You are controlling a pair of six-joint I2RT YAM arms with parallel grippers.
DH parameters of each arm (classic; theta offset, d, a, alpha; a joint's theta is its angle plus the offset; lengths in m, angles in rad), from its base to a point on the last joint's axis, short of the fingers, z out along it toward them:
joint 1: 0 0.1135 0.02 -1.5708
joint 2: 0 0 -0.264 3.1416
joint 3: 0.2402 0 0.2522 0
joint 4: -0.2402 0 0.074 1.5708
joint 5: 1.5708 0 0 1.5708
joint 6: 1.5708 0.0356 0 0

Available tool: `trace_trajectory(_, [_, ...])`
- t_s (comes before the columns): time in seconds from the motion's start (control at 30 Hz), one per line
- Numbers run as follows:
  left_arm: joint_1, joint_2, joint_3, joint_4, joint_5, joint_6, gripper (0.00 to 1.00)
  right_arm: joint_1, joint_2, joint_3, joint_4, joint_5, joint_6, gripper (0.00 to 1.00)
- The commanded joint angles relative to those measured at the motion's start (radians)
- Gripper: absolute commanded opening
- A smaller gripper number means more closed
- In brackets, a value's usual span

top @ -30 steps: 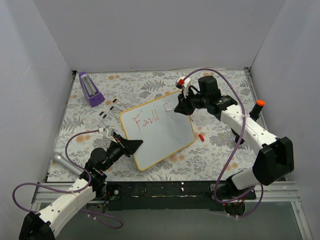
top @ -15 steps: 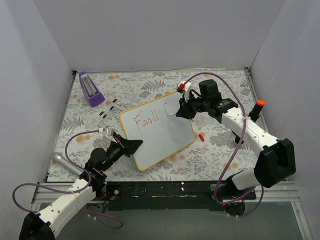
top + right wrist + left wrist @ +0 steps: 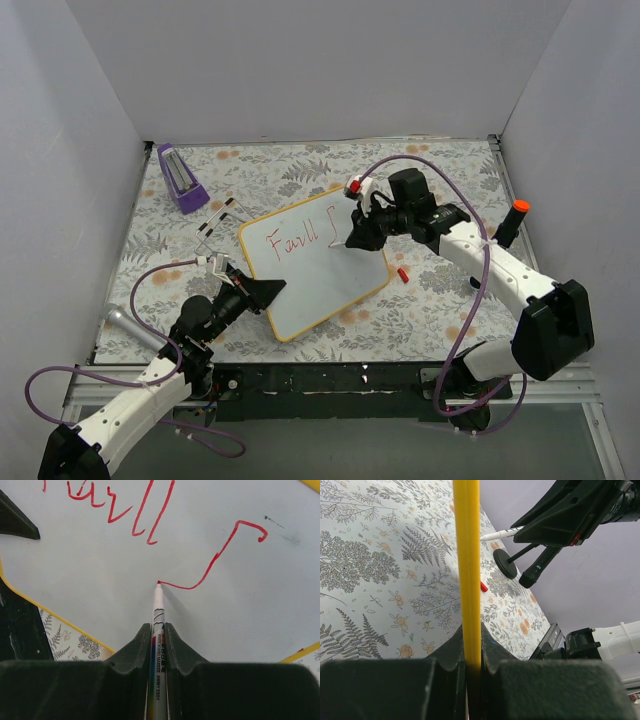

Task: Write a sentence on the whiteboard

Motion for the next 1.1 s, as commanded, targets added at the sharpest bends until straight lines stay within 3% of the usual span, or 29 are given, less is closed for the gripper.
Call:
trace_trajectory(0.0, [-0.004, -0.023, 0.021, 0.132, 0.013, 0.014, 0.00, 0.013, -0.007, 0.071, 0.002, -0.022, 0.009, 0.01])
trace_trajectory(1.07, [-0.004, -0.008, 0.024, 0.144, 0.023, 0.019, 0.00, -0.091, 0.102, 0.198, 0.027, 0.104, 0.032, 0.01])
